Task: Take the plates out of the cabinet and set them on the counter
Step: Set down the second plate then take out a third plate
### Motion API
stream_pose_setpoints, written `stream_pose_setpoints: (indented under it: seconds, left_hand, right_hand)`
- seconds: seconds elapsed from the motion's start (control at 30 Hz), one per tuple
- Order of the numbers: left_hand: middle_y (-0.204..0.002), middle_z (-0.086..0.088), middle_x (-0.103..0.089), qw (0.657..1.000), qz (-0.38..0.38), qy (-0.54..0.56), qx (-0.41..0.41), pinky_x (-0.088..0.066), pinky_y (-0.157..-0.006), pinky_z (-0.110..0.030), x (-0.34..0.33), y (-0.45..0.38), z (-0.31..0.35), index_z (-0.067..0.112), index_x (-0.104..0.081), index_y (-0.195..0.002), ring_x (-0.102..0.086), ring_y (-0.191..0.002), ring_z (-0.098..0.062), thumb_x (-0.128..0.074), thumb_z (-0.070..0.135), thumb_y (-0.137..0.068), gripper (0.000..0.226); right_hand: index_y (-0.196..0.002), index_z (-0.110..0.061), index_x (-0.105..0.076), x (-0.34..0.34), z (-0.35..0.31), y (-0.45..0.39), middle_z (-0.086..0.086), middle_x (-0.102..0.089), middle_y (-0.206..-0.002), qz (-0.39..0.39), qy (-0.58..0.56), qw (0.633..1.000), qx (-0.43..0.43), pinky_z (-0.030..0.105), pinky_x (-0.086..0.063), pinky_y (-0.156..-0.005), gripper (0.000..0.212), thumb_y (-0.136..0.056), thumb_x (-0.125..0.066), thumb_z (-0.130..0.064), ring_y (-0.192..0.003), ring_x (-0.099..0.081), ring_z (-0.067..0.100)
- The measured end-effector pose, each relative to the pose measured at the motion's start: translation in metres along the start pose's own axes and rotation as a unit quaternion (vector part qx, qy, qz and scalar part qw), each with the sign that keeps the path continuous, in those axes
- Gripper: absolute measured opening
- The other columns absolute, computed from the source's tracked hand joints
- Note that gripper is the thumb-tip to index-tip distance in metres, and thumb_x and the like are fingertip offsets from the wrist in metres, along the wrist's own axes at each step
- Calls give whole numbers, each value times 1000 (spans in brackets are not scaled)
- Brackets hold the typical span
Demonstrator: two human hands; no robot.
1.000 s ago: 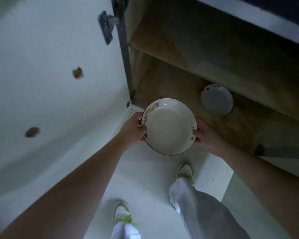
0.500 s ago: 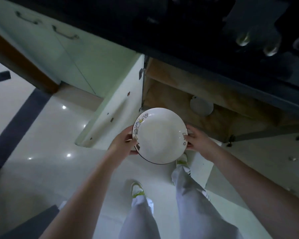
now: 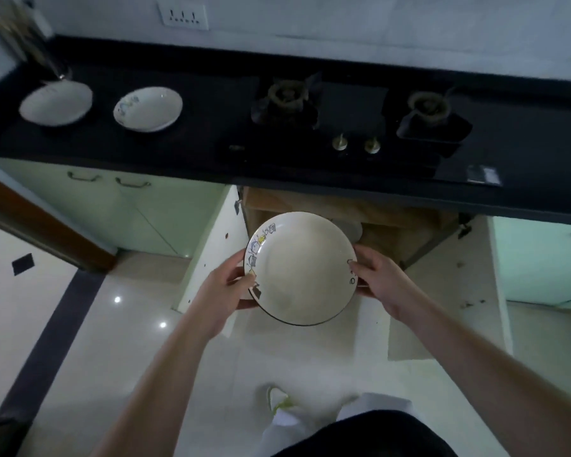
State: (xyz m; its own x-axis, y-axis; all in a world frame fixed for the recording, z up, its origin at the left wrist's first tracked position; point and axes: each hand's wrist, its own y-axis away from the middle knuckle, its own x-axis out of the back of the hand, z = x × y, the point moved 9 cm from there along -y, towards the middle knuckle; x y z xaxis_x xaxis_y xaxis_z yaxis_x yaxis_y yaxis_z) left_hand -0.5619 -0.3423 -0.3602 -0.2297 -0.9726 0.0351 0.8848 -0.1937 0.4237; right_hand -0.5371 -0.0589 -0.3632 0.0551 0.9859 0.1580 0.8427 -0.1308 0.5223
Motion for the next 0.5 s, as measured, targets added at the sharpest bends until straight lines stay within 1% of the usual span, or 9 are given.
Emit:
stream_pose_setpoints:
  seconds: [0.13,0.2,0.27,0.37,0.43,0.5]
  left_hand:
    - [-100,-4,-75,999,-46,-4,-3,-61,-67,-35,-41,20,40,44,-67,-114,-72,-93,-20,-55,6,-93,45]
    - [-102,-5,-75,998,-65,-11,-14,-60,-66,-34,-66,29,60,42,-68,-113,-72,-94,-21,-54,5,-94,44]
    - [-103,-3,-75,996,-84,-15,-20,-60,-66,-34,-96,37,76,39,-68,-114,-72,-92,-22,-54,3,-95,43]
    - [-98,-1,-76,992,-117,-27,-27,-59,-63,-33,-152,52,94,35,-66,-116,-73,-81,-19,-54,1,-95,43]
    - [-95,1,-77,990,-134,-33,-30,-59,-62,-34,-193,61,100,36,-68,-111,-72,-77,-18,-55,-1,-94,43]
    - [-97,-1,-77,988,-148,-41,-28,-59,-65,-35,-234,72,102,40,-72,-101,-73,-82,-19,-57,-2,-92,45]
  right_hand:
    - [-136,-21,-51,45,-9,41,5,-70,-112,33,-53,998,8,31,-59,-73,40,-97,-54,-16,-94,-70,21]
    - [-138,-21,-49,72,-7,63,5,-70,-112,43,-82,996,10,33,-59,-77,42,-97,-56,-19,-95,-70,21]
    - [-134,-25,-51,101,0,86,3,-73,-106,57,-116,991,15,33,-60,-76,39,-96,-57,-20,-91,-72,20]
    - [-122,-31,-59,147,15,127,-2,-76,-94,83,-167,982,32,31,-60,-71,29,-96,-56,-20,-85,-73,18]
    - [-120,-31,-62,181,30,155,2,-76,-96,105,-212,971,41,30,-59,-68,28,-95,-57,-18,-84,-73,21]
    - [-121,-28,-61,216,47,185,9,-73,-102,128,-249,959,43,30,-58,-67,30,-94,-59,-16,-81,-73,25]
